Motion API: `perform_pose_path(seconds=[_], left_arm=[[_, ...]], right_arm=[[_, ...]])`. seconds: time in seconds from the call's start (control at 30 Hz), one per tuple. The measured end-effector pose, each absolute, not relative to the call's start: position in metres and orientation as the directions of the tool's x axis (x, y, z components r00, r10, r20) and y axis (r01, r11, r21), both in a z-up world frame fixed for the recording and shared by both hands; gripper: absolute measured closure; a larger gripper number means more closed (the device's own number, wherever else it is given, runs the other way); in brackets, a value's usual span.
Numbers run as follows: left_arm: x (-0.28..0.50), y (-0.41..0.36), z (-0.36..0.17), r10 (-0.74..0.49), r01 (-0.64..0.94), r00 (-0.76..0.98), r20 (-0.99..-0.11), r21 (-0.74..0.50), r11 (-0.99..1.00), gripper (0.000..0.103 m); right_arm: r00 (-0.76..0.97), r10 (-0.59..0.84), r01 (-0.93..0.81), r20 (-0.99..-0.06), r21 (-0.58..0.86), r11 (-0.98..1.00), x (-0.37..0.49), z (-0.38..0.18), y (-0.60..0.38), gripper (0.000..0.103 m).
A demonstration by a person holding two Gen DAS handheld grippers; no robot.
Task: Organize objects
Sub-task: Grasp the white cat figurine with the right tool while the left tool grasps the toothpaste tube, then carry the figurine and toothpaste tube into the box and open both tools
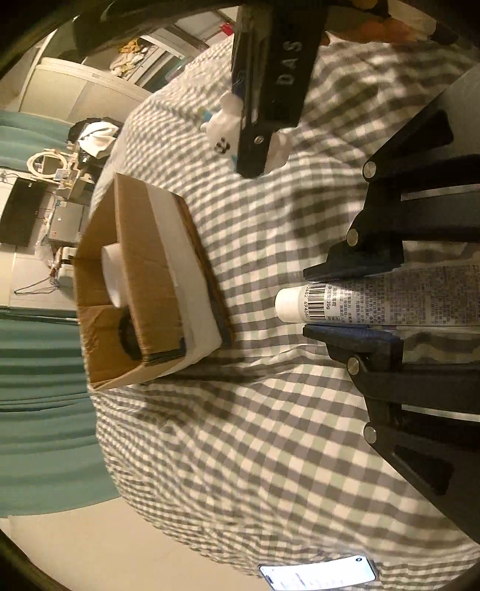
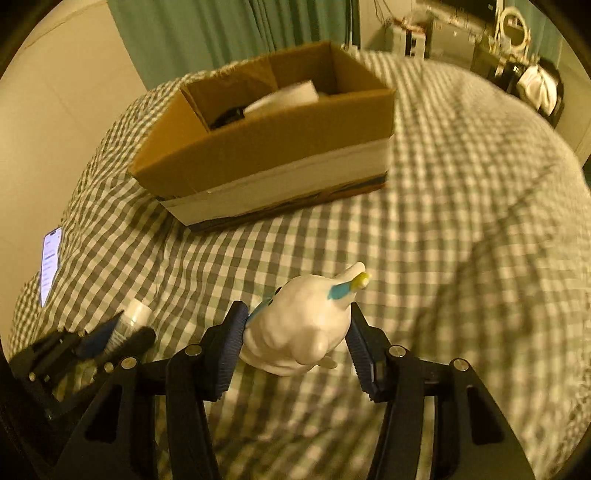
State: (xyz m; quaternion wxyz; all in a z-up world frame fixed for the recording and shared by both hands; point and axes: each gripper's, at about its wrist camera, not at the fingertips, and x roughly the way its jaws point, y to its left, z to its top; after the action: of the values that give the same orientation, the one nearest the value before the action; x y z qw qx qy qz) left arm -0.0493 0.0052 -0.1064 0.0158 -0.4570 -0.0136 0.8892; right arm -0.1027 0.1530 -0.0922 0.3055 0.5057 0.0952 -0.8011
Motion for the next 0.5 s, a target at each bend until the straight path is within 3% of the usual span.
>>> perform_pose_path(seconds=[0.5], left_arm=[[-0.025, 0.018, -0.039, 0.022, -0.006, -0.684, -0.730, -0.024, -1.000, 0.080]], right_arm=[[-0.461, -0.427, 0.625, -0.778, 0.056, -0.778, -0.066, -0.012, 0.174, 0.050]])
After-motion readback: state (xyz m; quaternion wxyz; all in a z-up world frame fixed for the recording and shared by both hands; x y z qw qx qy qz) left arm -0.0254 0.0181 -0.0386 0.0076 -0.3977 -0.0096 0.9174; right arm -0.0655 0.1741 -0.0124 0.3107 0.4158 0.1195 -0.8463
